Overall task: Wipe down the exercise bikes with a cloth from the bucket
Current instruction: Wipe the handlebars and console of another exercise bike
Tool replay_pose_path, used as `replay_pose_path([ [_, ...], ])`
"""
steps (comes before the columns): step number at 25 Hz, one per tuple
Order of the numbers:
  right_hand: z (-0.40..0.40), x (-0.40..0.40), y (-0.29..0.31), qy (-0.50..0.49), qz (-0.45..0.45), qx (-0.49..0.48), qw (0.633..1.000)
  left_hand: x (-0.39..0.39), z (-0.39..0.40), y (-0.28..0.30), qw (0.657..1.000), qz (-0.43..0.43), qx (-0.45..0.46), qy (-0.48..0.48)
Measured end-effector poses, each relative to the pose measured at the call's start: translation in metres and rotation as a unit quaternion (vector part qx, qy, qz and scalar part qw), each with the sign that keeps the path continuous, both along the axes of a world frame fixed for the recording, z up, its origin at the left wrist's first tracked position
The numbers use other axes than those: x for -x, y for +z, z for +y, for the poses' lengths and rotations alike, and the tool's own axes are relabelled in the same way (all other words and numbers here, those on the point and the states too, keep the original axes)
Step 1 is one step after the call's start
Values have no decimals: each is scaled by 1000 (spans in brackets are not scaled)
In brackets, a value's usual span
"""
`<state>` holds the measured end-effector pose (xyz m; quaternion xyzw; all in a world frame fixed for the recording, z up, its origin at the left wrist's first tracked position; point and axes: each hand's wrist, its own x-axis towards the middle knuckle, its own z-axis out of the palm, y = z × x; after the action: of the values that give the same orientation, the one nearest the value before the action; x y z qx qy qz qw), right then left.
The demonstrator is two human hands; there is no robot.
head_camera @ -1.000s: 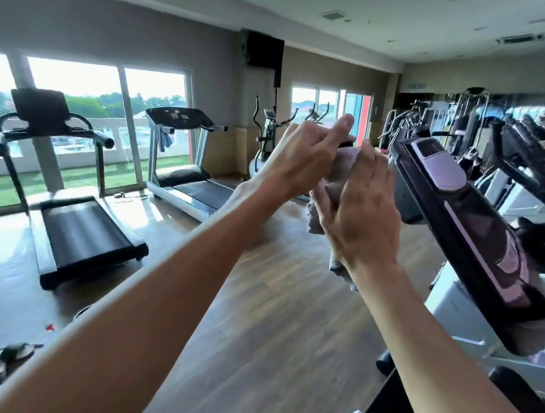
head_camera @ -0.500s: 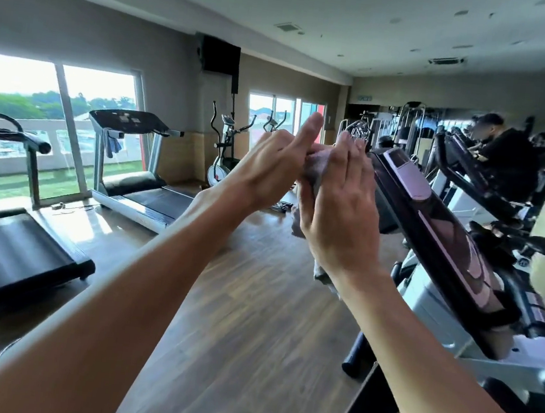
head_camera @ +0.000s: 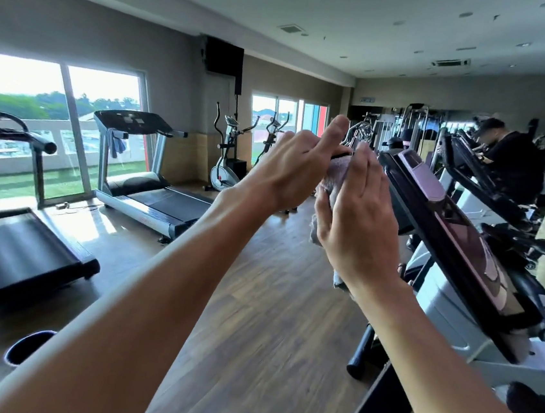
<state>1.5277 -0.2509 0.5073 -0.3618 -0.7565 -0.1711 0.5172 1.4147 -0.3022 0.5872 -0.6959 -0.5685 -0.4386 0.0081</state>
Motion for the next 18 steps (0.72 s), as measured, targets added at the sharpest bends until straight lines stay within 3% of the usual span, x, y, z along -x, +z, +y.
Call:
replay_pose_path([
  [5, -19, -22, -38, -24, -40, -17, 999, 0, -1, -2, 1000, -3, -13, 0],
  [12, 0, -5, 0, 34, 8, -3, 999, 0, 2, 1, 999, -24, -13, -16],
  [16, -29, -42, -49, 8, -72, 20, 997, 4, 3, -2, 1000, -30, 4, 3],
  [18, -22, -41, -42, 7, -74, 17, 997, 0, 3, -2, 999, -38, 4, -5],
])
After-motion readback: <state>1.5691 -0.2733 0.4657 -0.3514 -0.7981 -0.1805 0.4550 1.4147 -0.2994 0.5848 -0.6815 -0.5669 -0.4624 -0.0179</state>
